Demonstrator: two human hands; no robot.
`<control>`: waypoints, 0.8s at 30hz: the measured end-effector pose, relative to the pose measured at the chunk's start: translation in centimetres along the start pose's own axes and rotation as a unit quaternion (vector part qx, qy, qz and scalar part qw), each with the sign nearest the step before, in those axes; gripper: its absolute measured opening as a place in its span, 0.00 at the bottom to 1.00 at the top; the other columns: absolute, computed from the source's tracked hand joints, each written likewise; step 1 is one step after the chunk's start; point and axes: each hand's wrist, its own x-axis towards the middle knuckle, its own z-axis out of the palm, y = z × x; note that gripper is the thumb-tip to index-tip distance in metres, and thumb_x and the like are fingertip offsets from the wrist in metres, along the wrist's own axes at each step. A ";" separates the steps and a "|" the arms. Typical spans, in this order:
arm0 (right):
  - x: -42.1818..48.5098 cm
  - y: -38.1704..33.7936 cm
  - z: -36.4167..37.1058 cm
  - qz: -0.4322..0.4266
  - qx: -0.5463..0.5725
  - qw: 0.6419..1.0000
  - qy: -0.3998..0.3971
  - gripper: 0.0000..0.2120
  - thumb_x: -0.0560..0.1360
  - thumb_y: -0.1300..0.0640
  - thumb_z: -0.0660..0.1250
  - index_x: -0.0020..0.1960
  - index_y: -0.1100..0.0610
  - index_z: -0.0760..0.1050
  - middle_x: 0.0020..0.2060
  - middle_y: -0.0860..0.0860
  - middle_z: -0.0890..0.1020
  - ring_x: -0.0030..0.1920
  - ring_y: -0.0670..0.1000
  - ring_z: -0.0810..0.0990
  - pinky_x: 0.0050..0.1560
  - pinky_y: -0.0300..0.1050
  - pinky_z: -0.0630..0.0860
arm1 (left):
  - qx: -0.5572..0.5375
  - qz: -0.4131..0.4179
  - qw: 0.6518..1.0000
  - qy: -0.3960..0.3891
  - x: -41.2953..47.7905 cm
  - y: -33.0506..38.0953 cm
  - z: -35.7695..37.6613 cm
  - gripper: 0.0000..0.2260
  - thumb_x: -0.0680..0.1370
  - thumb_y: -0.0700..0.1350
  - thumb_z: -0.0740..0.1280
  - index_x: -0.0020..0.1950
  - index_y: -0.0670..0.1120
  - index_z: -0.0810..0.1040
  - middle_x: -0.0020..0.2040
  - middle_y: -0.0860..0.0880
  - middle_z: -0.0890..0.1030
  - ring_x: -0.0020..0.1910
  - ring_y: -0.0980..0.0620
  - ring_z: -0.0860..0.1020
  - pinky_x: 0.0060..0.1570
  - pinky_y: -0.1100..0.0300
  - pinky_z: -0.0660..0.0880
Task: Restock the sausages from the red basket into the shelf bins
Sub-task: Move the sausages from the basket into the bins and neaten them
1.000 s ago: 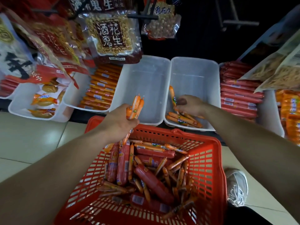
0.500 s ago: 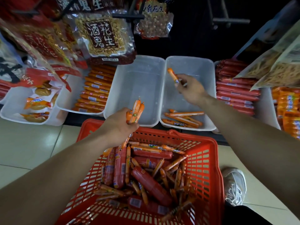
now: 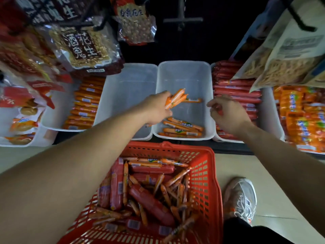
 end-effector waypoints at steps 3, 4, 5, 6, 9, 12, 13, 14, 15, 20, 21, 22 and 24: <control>-2.0 2.9 0.1 0.031 -0.015 0.999 -0.032 0.13 0.74 0.59 0.67 0.58 0.54 0.81 0.55 0.56 0.80 0.53 0.59 0.80 0.55 0.49 0.76 | 0.080 0.054 0.995 -0.034 4.6 2.8 2.4 0.19 0.77 0.45 0.71 0.66 0.47 0.71 0.58 0.43 0.79 0.54 0.42 0.78 0.46 0.55 0.71; -2.7 3.7 0.3 0.039 -0.018 0.998 -0.045 0.13 0.74 0.59 0.68 0.58 0.54 0.81 0.55 0.56 0.80 0.54 0.58 0.80 0.55 0.48 0.74 | 0.105 0.070 0.991 -0.045 5.7 3.4 3.3 0.19 0.76 0.45 0.71 0.67 0.47 0.72 0.58 0.43 0.79 0.55 0.42 0.78 0.48 0.55 0.72; -3.2 4.4 0.6 0.048 -0.015 0.997 -0.053 0.13 0.74 0.59 0.69 0.58 0.55 0.81 0.55 0.56 0.80 0.54 0.58 0.80 0.55 0.47 0.74 | 0.126 0.082 0.987 -0.058 6.5 3.7 4.3 0.19 0.76 0.43 0.71 0.67 0.48 0.72 0.59 0.44 0.79 0.55 0.42 0.78 0.48 0.56 0.72; -3.6 4.9 1.0 0.054 -0.009 0.997 -0.055 0.12 0.75 0.59 0.69 0.58 0.55 0.81 0.56 0.55 0.80 0.54 0.58 0.80 0.56 0.47 0.74 | 0.142 0.088 0.984 -0.069 7.0 3.8 5.2 0.20 0.76 0.42 0.70 0.67 0.49 0.73 0.59 0.44 0.79 0.55 0.43 0.78 0.48 0.56 0.72; -3.8 5.5 1.9 0.061 -0.002 0.997 -0.054 0.12 0.75 0.55 0.68 0.59 0.51 0.79 0.57 0.54 0.80 0.53 0.59 0.80 0.56 0.52 0.77 | 0.120 0.079 0.987 -0.073 7.5 2.8 6.7 0.26 0.74 0.42 0.74 0.70 0.49 0.72 0.65 0.46 0.78 0.61 0.45 0.77 0.54 0.58 0.72; -3.2 4.9 2.3 0.072 0.015 0.997 -0.037 0.12 0.77 0.50 0.65 0.60 0.49 0.78 0.57 0.52 0.80 0.54 0.58 0.79 0.55 0.53 0.76 | 0.069 0.065 0.995 -0.038 7.5 1.0 6.4 0.29 0.72 0.45 0.76 0.71 0.48 0.72 0.67 0.47 0.76 0.64 0.47 0.75 0.58 0.60 0.70; -3.0 4.6 2.4 0.072 0.028 0.997 -0.028 0.13 0.78 0.48 0.64 0.60 0.50 0.77 0.57 0.52 0.80 0.54 0.57 0.79 0.54 0.53 0.76 | 0.068 0.062 0.995 -0.028 7.8 0.3 6.3 0.29 0.72 0.46 0.76 0.72 0.48 0.71 0.69 0.47 0.75 0.66 0.47 0.74 0.61 0.59 0.70; -2.8 4.2 2.4 0.071 0.041 0.996 -0.022 0.14 0.79 0.46 0.62 0.61 0.50 0.76 0.57 0.52 0.80 0.54 0.57 0.79 0.53 0.53 0.76 | 0.073 0.060 0.995 -0.018 8.3 -0.2 6.1 0.30 0.73 0.47 0.75 0.73 0.47 0.70 0.71 0.47 0.73 0.68 0.46 0.72 0.64 0.57 0.70; -2.8 3.8 2.5 0.069 0.051 0.996 -0.022 0.15 0.80 0.45 0.61 0.62 0.50 0.75 0.57 0.52 0.80 0.54 0.57 0.79 0.51 0.52 0.75 | 0.076 0.055 0.996 -0.008 9.0 -0.5 6.0 0.32 0.73 0.49 0.75 0.74 0.48 0.68 0.73 0.46 0.71 0.70 0.46 0.70 0.67 0.56 0.68; -3.3 2.7 2.8 0.062 0.002 0.997 -0.047 0.20 0.80 0.41 0.58 0.68 0.49 0.66 0.62 0.53 0.78 0.56 0.62 0.79 0.45 0.50 0.67 | 0.118 0.072 0.989 0.049 14.1 -0.2 6.5 0.42 0.72 0.67 0.69 0.79 0.51 0.58 0.79 0.48 0.60 0.77 0.45 0.58 0.75 0.50 0.60; -3.4 2.6 2.8 0.055 -0.016 0.997 -0.043 0.19 0.81 0.41 0.56 0.67 0.49 0.65 0.61 0.53 0.78 0.55 0.62 0.79 0.44 0.50 0.67 | 0.130 0.075 0.987 0.060 15.2 -0.2 6.6 0.44 0.71 0.69 0.68 0.80 0.51 0.56 0.79 0.48 0.59 0.77 0.45 0.57 0.75 0.50 0.58; -3.5 2.4 2.9 0.050 -0.030 0.998 -0.038 0.18 0.81 0.41 0.55 0.67 0.49 0.65 0.59 0.53 0.78 0.54 0.62 0.79 0.43 0.51 0.66 | 0.136 0.068 0.986 0.066 16.2 -0.3 6.8 0.45 0.71 0.69 0.69 0.80 0.50 0.55 0.79 0.48 0.59 0.78 0.45 0.56 0.76 0.49 0.57; -3.6 2.1 2.9 0.049 -0.046 0.997 -0.029 0.17 0.82 0.40 0.53 0.66 0.48 0.65 0.57 0.52 0.79 0.53 0.62 0.80 0.41 0.50 0.65 | 0.136 0.033 0.988 0.061 17.8 -0.6 7.2 0.49 0.70 0.69 0.68 0.81 0.48 0.51 0.81 0.48 0.54 0.79 0.46 0.52 0.77 0.48 0.53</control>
